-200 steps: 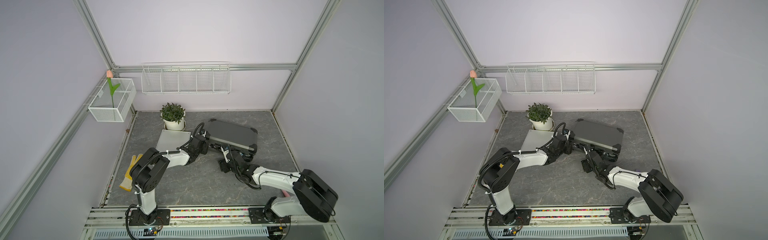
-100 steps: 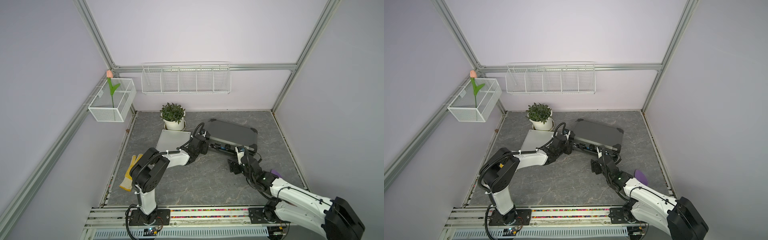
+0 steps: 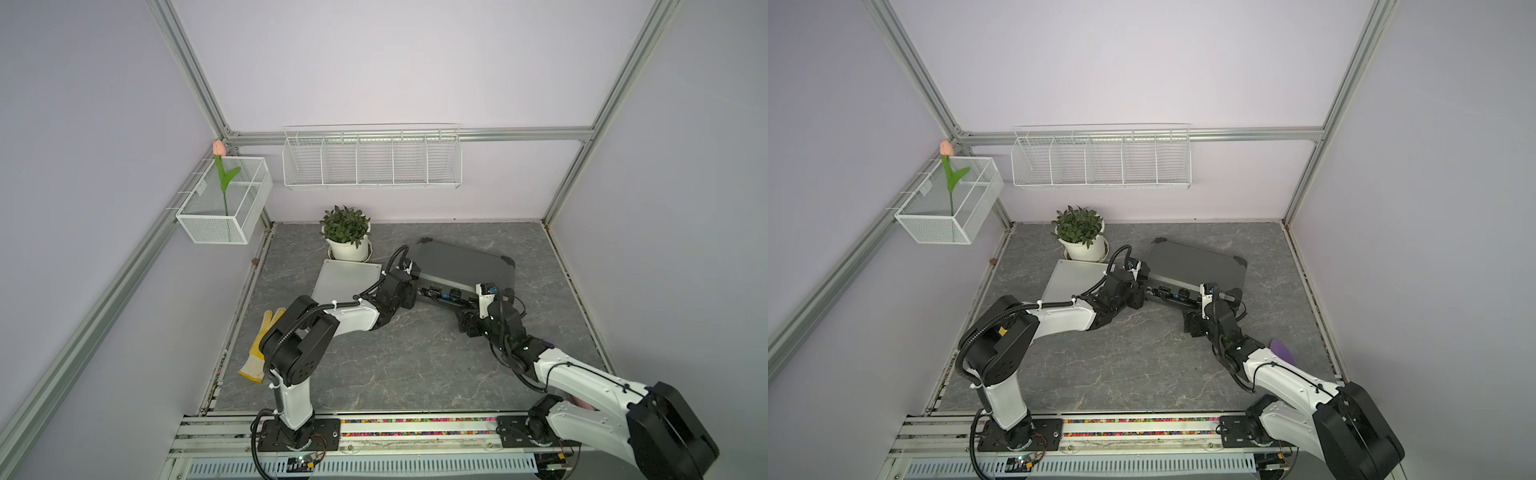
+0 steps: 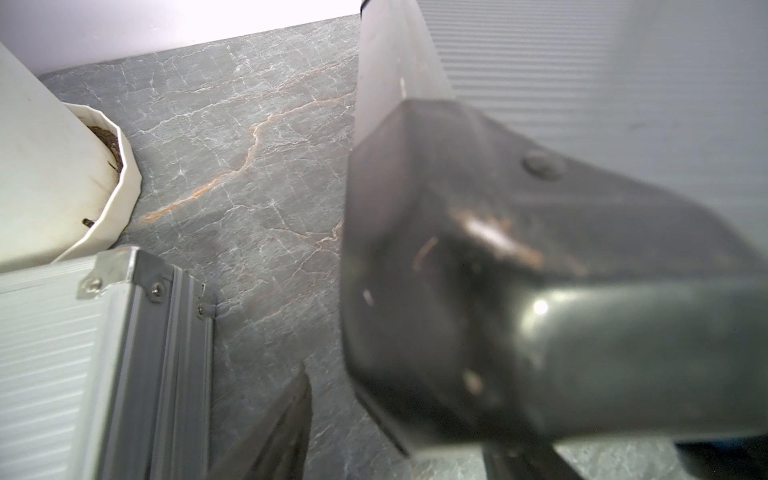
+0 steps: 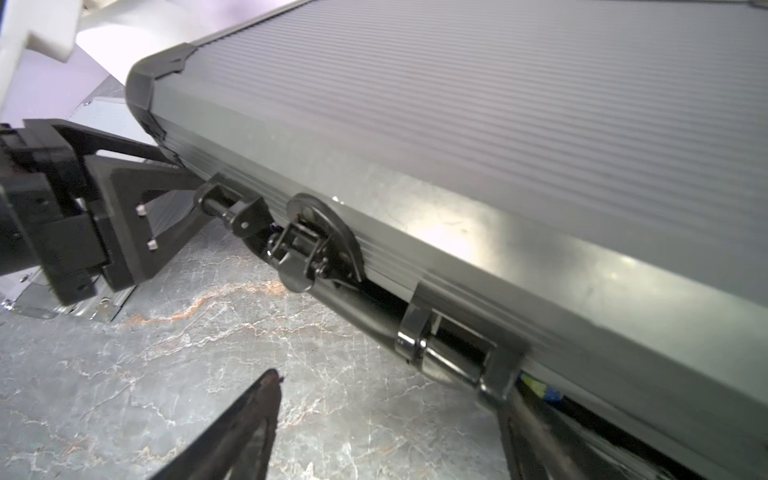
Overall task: Close the poker set cases
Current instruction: Close the lid of the poker set case.
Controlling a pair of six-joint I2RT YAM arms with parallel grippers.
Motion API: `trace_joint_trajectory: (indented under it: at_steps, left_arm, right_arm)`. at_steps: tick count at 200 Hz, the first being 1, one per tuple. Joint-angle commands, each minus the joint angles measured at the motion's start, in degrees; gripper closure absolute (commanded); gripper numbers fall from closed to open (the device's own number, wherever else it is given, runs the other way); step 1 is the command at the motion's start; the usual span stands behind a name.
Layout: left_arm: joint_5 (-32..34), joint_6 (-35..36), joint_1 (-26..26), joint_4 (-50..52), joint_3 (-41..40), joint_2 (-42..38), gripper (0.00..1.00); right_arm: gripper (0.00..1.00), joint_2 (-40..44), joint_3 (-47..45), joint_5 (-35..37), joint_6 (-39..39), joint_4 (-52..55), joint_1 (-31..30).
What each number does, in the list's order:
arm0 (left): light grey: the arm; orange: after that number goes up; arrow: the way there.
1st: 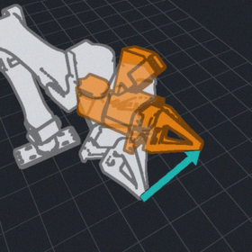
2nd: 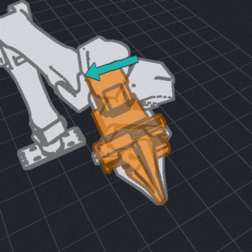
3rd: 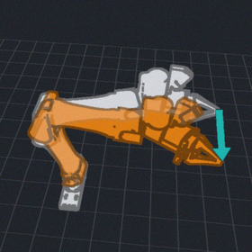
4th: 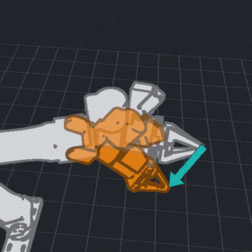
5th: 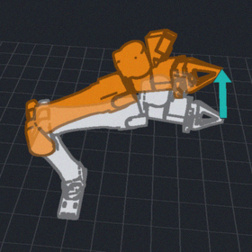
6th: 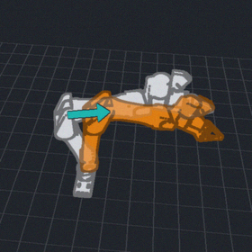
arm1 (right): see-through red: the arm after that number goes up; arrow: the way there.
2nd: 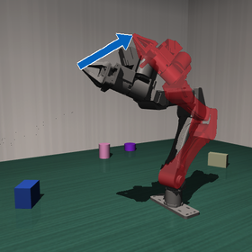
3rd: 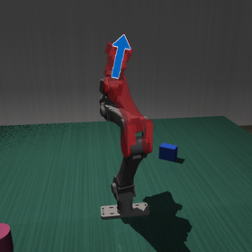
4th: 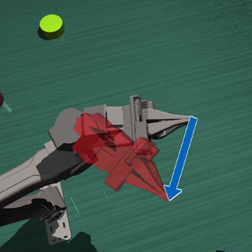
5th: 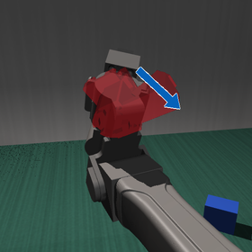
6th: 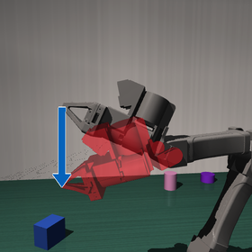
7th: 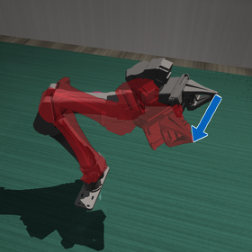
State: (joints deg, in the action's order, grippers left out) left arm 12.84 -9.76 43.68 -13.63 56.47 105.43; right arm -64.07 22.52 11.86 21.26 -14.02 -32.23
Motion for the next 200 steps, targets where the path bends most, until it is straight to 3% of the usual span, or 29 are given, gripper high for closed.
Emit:
trace_joint_trajectory:
  at_steps: [1, 61, 131, 200]
  left_arm:
    - [-0.40, 0.59, 0.19, -1.14, 2.24, -1.45, 0.37]
    - [-0.71, 0.61, 0.21, -0.80, 2.42, -1.67, 0.37]
    - [-0.59, 0.67, 0.25, 0.09, 2.17, -2.46, 0.37]
    - [-0.27, 0.76, 0.29, 1.03, 1.20, -4.21, 0.37]
  right_arm:
    - [0.19, -1.67, 0.86, -2.36, 1.82, -4.25, 0.78]
    - [0.23, -5.71, 0.09, -6.50, 2.04, -11.82, 2.64]
    - [0.42, -4.59, -0.01, -9.41, 0.81, -12.61, 2.80]
    - [0.43, 0.12, -1.75, -11.12, 2.21, -8.16, 2.80]
